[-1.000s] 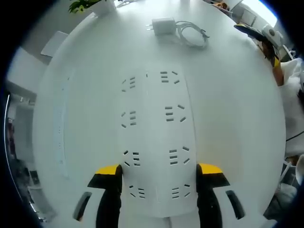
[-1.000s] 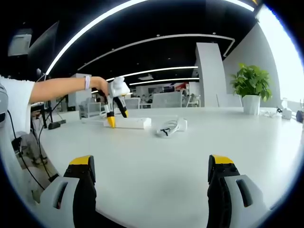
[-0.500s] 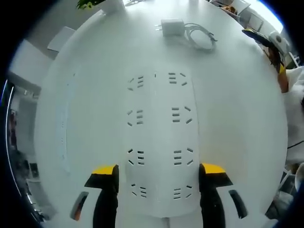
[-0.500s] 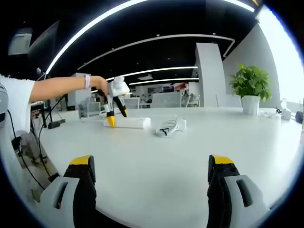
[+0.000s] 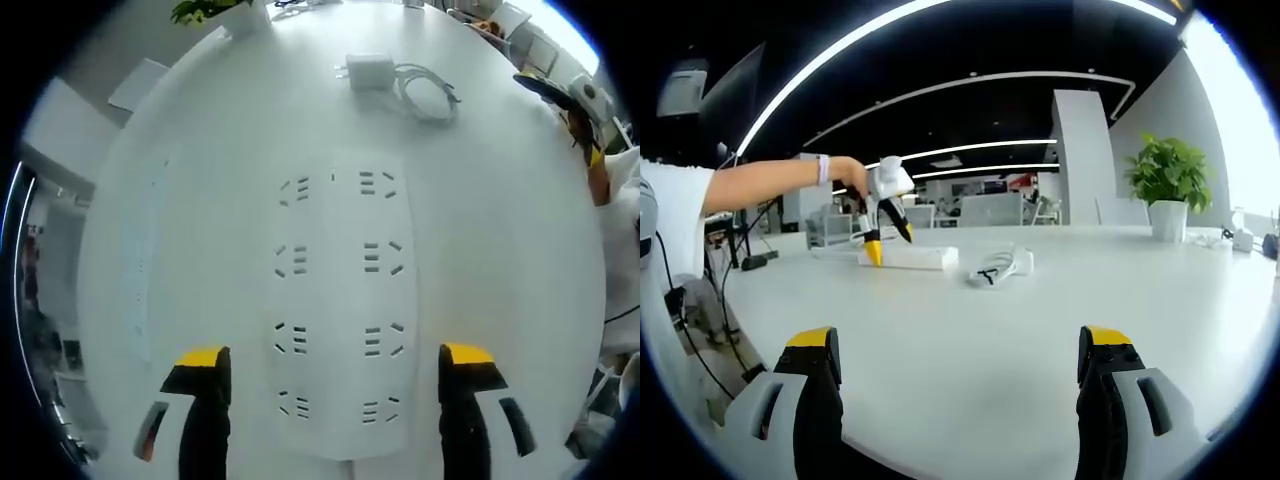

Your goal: Straighten the power strip on the desk, plug the charger into it

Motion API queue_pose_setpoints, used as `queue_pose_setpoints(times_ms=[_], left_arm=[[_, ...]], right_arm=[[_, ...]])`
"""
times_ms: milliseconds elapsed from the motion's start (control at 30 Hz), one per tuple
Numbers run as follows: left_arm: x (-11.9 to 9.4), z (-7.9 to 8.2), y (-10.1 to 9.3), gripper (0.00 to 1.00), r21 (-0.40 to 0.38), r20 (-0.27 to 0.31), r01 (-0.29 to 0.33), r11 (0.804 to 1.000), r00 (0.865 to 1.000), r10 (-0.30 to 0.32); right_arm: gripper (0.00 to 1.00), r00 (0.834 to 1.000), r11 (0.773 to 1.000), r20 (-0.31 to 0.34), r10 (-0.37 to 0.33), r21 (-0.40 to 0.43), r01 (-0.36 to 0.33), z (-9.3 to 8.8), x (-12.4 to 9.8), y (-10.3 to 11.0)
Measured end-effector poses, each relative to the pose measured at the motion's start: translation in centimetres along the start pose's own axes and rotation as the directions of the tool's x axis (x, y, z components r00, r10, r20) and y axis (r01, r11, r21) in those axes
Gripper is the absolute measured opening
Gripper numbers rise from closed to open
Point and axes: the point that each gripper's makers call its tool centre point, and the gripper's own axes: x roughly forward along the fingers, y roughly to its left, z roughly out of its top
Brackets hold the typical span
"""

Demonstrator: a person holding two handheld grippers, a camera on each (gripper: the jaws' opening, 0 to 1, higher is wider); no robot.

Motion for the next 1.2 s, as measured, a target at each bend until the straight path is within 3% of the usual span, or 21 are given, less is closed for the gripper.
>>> queue_pose_setpoints(times_ms=[200, 500, 667, 1200], left_arm=[[0.0, 0.1, -0.2, 0.99, -0.005, 0.024, -0.022, 1.0, 0.999, 0.022], [-0.3, 0.4, -0.3, 0.99, -0.024, 0.06, -0.026, 0.999, 0.998, 0.028], [-0.8, 1.1, -0.1, 0.99, -0.044, 0.117, -0.051, 0.998, 0.992, 0.056], [-4.9, 2.0, 2.6, 0.99, -0.062, 0.244, -0.186, 0.981, 0.95, 0.195]], right_arm=[[0.98, 1.0, 1.0, 0.001, 0.005, -0.002, -0.005, 0.1, 0.0, 0.2], [0.98, 1.0, 1.0, -0.001, 0.011, -0.001, -0.011, 0.0, 0.1, 0.5], [0.98, 1.0, 1.0, 0.0, 0.011, -0.002, -0.011, 0.0, 0.1, 0.6], [0.99, 0.999, 0.999, -0.003, 0.035, -0.007, -0.035, 0.0, 0.8, 1.5]])
